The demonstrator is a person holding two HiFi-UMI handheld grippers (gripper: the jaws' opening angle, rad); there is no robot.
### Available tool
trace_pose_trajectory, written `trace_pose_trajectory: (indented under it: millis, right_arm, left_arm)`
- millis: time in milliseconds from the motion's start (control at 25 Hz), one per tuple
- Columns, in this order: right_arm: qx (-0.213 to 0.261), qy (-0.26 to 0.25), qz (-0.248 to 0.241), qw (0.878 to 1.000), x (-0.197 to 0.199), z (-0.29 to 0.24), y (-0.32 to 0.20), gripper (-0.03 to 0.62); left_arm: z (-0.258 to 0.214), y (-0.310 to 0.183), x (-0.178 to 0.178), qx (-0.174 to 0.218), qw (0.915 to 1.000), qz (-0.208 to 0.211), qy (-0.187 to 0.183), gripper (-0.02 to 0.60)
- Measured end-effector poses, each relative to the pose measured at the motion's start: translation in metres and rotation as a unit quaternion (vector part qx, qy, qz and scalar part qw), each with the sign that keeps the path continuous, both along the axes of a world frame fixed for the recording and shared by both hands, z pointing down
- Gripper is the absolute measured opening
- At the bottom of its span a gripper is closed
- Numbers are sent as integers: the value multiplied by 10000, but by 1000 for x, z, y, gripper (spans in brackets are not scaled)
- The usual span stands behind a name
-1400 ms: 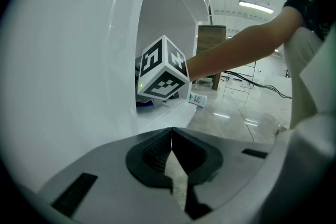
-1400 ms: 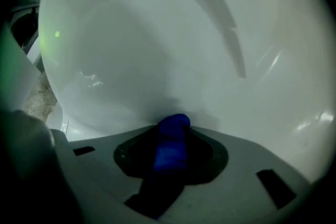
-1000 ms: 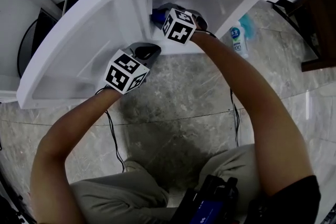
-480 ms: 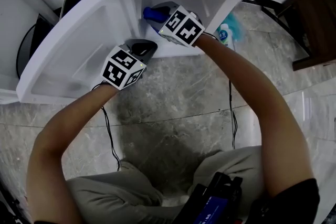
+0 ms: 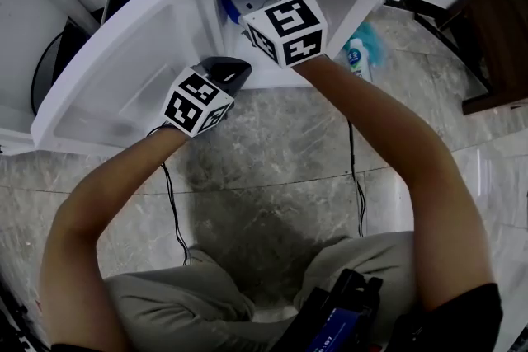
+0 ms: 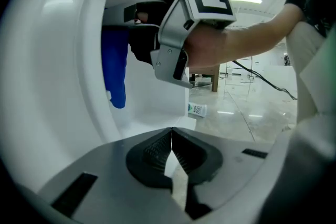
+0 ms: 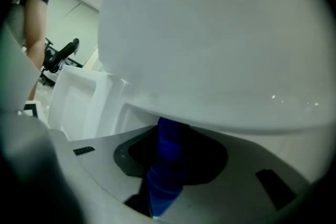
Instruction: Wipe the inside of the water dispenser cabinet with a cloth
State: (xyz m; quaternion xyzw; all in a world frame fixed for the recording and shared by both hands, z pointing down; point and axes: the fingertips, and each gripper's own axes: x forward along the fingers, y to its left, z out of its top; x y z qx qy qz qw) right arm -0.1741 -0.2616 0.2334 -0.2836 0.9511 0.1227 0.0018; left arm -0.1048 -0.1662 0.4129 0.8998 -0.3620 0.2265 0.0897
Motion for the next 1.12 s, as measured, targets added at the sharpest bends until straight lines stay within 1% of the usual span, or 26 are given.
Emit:
trace_pose_trajectory:
  millis: [80, 280, 480, 560, 680, 800, 920, 1120]
  right_arm:
    - [13, -138, 182, 9997, -1, -1, -1, 97]
    - [149, -171, 387, 9990, -3, 1, -11, 97]
    - [56, -355, 796, 9962, -8, 7, -43, 89]
    - [-99, -523, 1011, 9934, -10, 8, -61, 89]
    - [-155, -726, 1255, 9893, -13, 3, -79, 86]
    - [-73, -687, 1246, 9898, -12, 3, -83, 83]
    - [-72, -603, 1131, 9917, -13, 3, -79, 84]
    - [-188, -608, 1169, 9911, -10, 8, -62, 83]
  left_arm:
    - [2, 3, -8, -32, 10000, -63, 4, 9]
    - [8, 7, -23, -66, 9999, -120, 13, 9]
    - [10, 11, -28, -105, 9998, -130, 111, 9]
    - [7, 12, -35, -125, 9995, -222, 197, 9]
    - [7, 17, -46, -180, 9988, -354, 300, 9]
    - [13, 20, -60, -262, 9980, -469, 341, 9]
    - [23, 21, -68, -343, 9978, -496, 283, 9]
    - [30, 18, -49, -367, 9984, -342, 258, 9]
